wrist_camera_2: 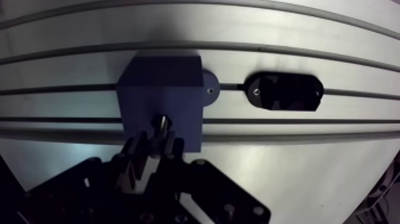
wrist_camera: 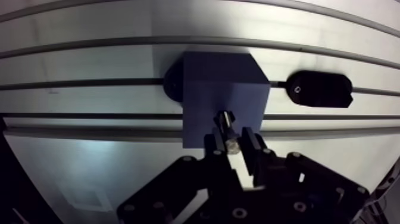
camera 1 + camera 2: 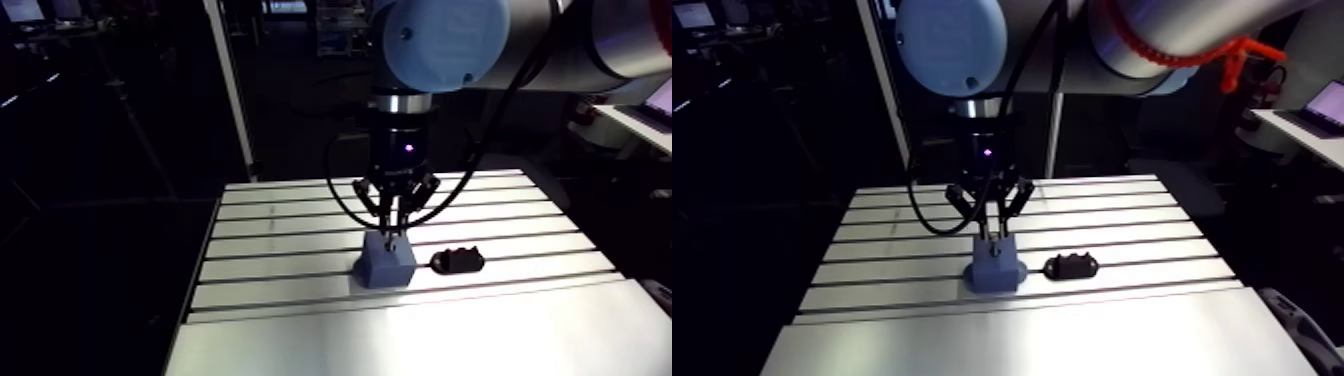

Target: Pick up the M10 bolt and insert it into the hex recess until seated.

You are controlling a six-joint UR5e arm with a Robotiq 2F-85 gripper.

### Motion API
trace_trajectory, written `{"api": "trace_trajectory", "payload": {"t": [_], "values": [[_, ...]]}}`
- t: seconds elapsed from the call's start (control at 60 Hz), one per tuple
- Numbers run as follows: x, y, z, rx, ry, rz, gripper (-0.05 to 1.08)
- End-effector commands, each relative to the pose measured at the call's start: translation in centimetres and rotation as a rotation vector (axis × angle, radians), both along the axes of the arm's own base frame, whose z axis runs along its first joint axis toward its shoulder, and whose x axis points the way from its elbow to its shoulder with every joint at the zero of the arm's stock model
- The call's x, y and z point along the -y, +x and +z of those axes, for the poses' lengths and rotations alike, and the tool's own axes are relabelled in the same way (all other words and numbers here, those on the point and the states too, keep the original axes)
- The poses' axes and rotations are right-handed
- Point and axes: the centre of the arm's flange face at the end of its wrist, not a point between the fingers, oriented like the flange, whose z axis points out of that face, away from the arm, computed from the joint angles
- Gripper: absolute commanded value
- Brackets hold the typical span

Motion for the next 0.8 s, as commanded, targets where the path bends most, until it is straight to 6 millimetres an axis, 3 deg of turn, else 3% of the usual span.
{"api": "trace_trajectory", "payload": {"t": [0.017, 0.8], "values": [[-0.07, 0.03, -0.03, 0.001, 0.001, 0.001, 0.85], [0.04, -0.04, -0.15, -0.001, -0.003, 0.003, 0.86]]}}
